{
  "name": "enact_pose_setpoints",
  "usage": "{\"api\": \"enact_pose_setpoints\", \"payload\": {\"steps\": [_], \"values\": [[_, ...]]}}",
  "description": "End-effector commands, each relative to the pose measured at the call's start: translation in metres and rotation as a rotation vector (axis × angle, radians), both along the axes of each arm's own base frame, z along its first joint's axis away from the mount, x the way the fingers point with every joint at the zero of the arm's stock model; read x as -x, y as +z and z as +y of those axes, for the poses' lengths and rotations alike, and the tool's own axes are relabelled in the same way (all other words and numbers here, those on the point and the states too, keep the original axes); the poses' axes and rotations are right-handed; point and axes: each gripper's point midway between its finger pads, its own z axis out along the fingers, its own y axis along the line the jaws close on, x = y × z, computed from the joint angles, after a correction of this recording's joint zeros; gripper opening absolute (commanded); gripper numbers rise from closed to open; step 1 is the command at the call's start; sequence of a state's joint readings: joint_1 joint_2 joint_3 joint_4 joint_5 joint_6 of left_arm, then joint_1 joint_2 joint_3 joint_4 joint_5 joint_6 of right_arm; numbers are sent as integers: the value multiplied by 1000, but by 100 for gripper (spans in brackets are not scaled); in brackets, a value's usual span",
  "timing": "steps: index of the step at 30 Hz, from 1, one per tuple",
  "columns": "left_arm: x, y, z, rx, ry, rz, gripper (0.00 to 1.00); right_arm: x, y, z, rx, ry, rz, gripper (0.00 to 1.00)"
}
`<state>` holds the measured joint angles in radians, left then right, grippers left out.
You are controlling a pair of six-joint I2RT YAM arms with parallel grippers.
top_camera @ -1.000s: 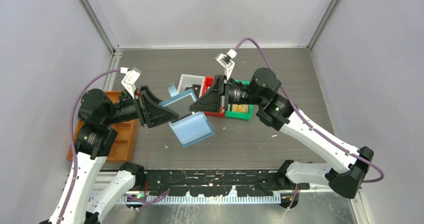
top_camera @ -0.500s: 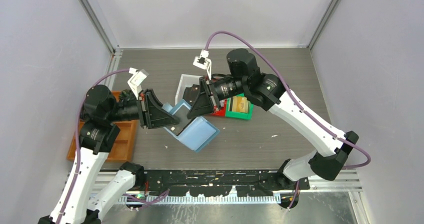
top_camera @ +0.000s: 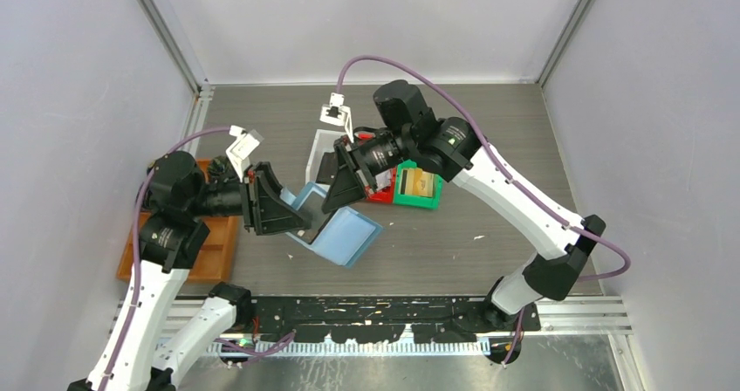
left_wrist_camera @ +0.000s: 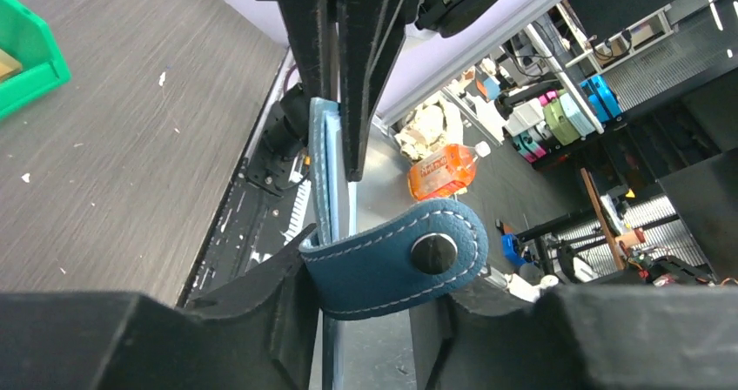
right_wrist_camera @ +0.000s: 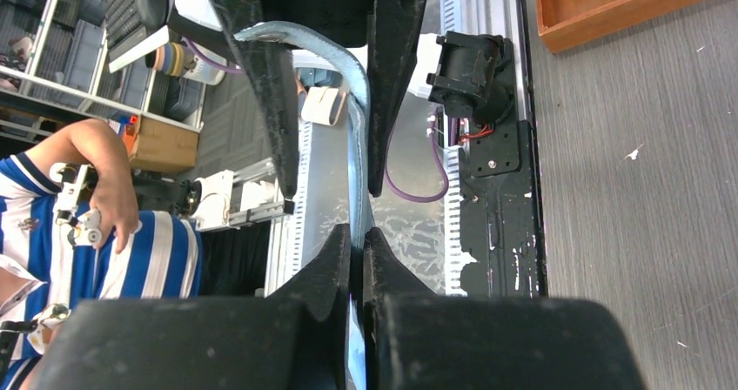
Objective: Take the credit cards out of the card holder
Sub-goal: Remove the credit card from the card holder.
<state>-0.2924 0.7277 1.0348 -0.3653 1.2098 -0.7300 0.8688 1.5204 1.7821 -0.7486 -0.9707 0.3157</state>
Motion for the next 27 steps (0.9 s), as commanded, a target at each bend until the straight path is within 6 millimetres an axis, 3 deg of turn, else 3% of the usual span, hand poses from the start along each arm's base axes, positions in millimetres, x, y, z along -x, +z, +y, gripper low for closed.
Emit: {"api": "enact_pose_setpoints", "payload": {"steps": [1,3,6,8,10,12,13,15,18,20,24,27], "values": [[9,3,1,8,-29,-18,40,3,21,3,-71,34,-62,1],[10,3,1,8,-35,-11,33,3,21,2,-70,37,-65,1],[9,3,1,8,-28,-18,12,2,21,4,-71,36,-68,1],[6,5,1,10,-15,-30,1,0,22,6,-76,30,-70,10],[1,7,1,11,10,-36,0,-5,22,8,-87,6,-64,20],[-5,8,0,9,45,-40,0,-13,29,7,-117,-43,-56,39],[-8,9,0,9,61,-45,0,-22,32,6,-135,-91,-59,50],[-16,7,1,0,118,-63,0,-46,43,-2,-189,-221,-71,60],[-36,0,5,-32,232,-76,0,-87,60,-30,-237,-439,-38,62],[-51,-5,8,-50,315,-66,0,-103,69,-46,-256,-557,-10,64],[-76,-7,15,-69,452,-57,0,-104,72,-58,-282,-648,58,65],[-84,-4,19,-67,510,-67,0,-88,78,-54,-359,-585,189,65]]}}
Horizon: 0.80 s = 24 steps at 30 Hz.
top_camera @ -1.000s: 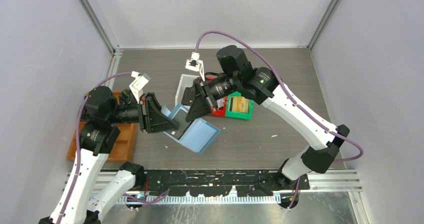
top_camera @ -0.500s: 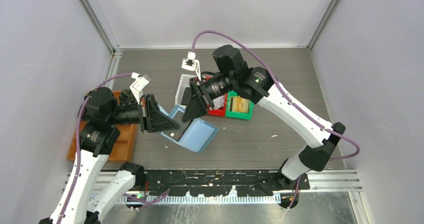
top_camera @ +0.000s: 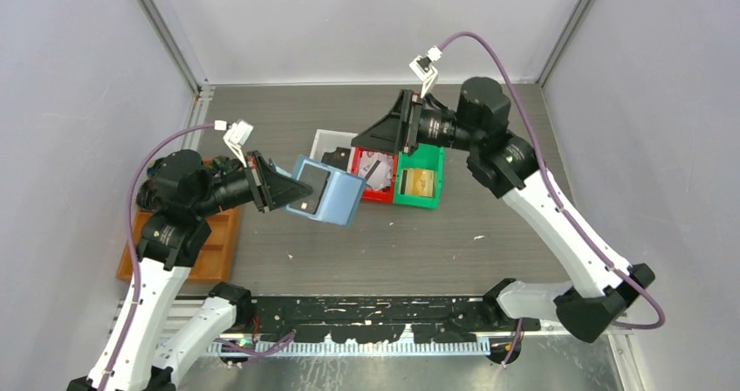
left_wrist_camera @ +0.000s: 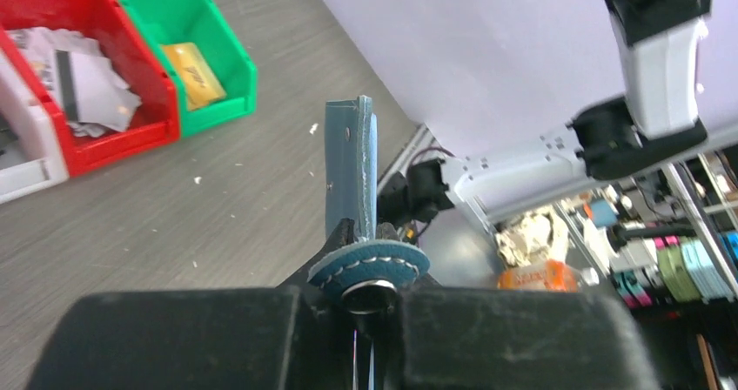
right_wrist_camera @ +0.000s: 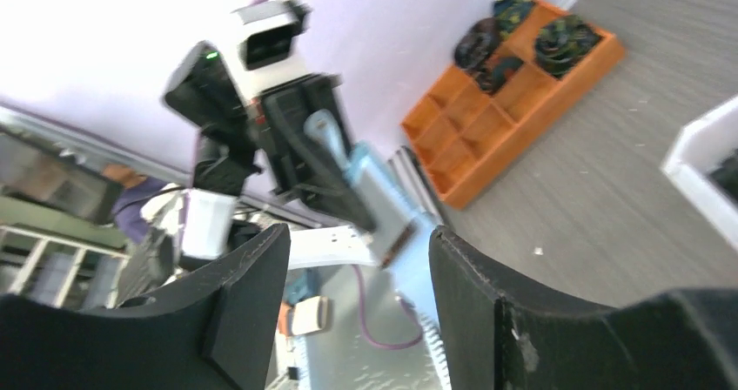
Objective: Take the credit cards out of the card holder
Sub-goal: Remove the credit card from the card holder.
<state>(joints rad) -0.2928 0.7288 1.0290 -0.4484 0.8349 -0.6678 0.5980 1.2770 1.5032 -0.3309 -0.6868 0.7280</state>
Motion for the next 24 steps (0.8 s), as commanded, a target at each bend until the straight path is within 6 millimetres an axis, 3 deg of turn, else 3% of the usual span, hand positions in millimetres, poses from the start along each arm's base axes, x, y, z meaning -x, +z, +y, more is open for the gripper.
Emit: {"api": "enact_pose_setpoints", "payload": {"steps": [1,11,19,24], "values": [[-20,17,10,0,136,-81,0,25,35,7,-228,52,78,66],[-20,25,4,52,109,-45,0,61,-15,61,-181,168,187,63],[-5,30,-4,70,0,-36,0,64,-49,67,-107,162,237,60],[1,37,-6,100,-30,-19,0,59,-55,68,-89,134,226,59]]}}
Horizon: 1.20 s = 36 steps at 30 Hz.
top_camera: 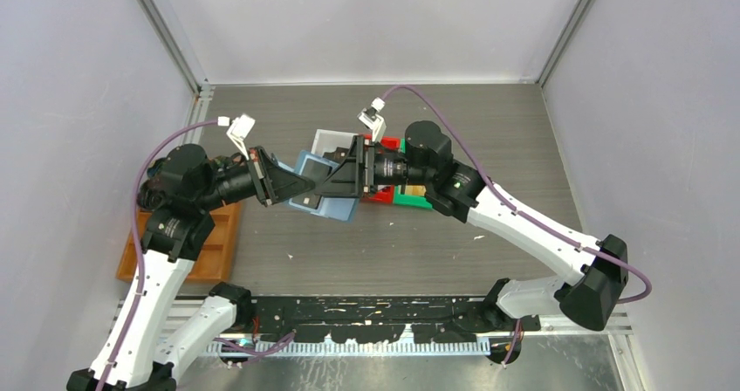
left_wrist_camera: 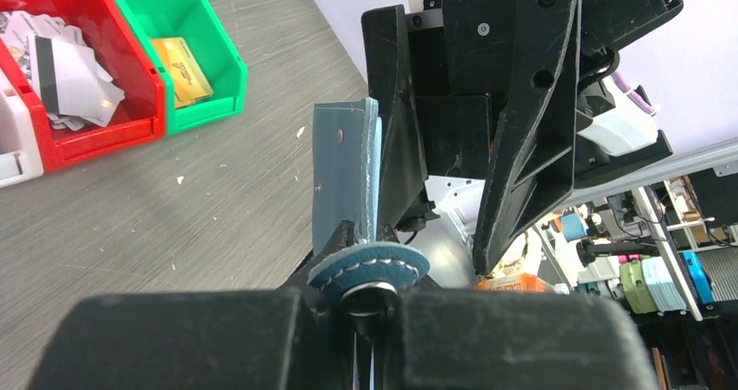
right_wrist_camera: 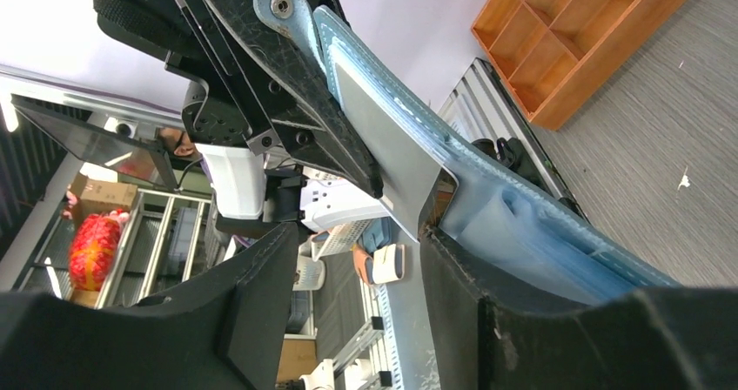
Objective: Take the credit cards out of the card holder
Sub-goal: Remove the credit card from the card holder.
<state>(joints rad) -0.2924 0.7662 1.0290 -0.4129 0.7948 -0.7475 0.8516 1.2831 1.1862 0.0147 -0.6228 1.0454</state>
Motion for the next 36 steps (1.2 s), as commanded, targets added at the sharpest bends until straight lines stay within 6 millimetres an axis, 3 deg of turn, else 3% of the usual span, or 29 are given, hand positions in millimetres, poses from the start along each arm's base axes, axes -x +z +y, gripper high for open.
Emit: {"api": "enact_pose_setpoints", "payload": {"steps": [1,11,18,23,29,36], "values": [[17,39,-4,79,-78,-95,0,-6,6,0,-5,-38,-62,59],[27,45,-5,91,-111,-108,0,-11,-2,0,52,-56,-72,58],[25,45,-5,97,-101,-93,0,-7,39,6,-240,-37,-72,42],[29,45,-5,102,-118,-82,1,3,70,-8,-480,-14,-85,28],[35,53,-7,128,-154,-73,8,5,59,-18,-502,-53,-99,11],[35,62,-8,158,-147,-29,11,13,51,-25,-504,-56,-130,10]]}}
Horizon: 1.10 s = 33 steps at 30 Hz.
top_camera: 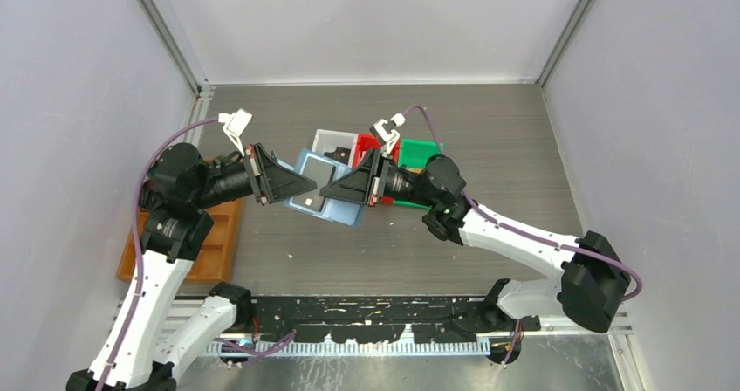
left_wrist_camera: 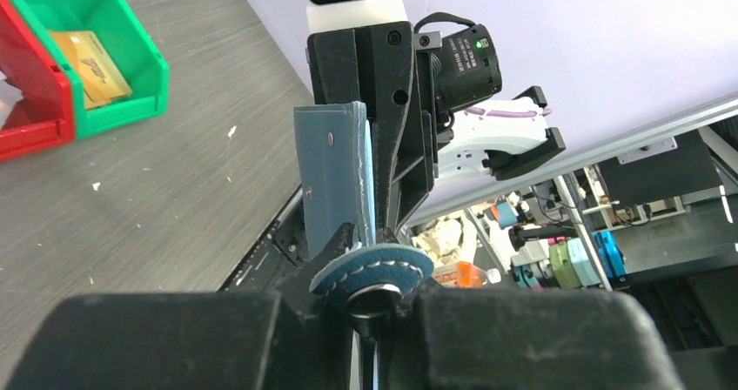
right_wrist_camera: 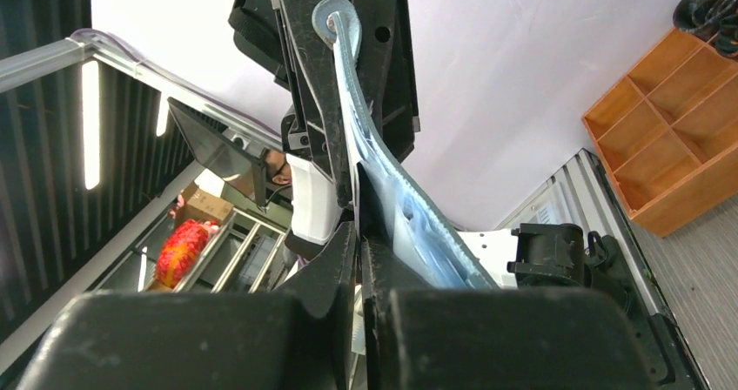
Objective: Take the credit cards out of the card holder
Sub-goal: Remove the credit card from the card holder.
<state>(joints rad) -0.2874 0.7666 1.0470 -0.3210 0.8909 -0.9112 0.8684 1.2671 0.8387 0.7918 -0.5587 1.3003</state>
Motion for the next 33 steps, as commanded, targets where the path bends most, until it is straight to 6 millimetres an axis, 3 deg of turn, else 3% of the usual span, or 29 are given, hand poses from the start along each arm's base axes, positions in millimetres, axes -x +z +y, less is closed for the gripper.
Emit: {"api": "enact_pose_setpoints", "payload": {"steps": [1,12,16,18,20,28,33], "values": [[17,34,-1,56,-58,-63,11,7,35,-19,-130,-55,-95,10],[17,44,-1,79,-48,-33,11,15,20,-28,-90,-91,-117,9],[17,43,-1,79,-49,-34,11,15,23,-27,-95,-84,-112,10],[17,43,-1,78,-48,-36,11,17,28,-24,-98,-61,-109,35],[16,42,-1,76,-45,-33,11,19,32,-21,-99,-50,-113,44],[15,42,-1,71,-38,-39,12,11,32,-9,-58,-67,-112,43],[16,43,0,69,-37,-47,11,14,35,-6,-67,-54,-125,34]]}}
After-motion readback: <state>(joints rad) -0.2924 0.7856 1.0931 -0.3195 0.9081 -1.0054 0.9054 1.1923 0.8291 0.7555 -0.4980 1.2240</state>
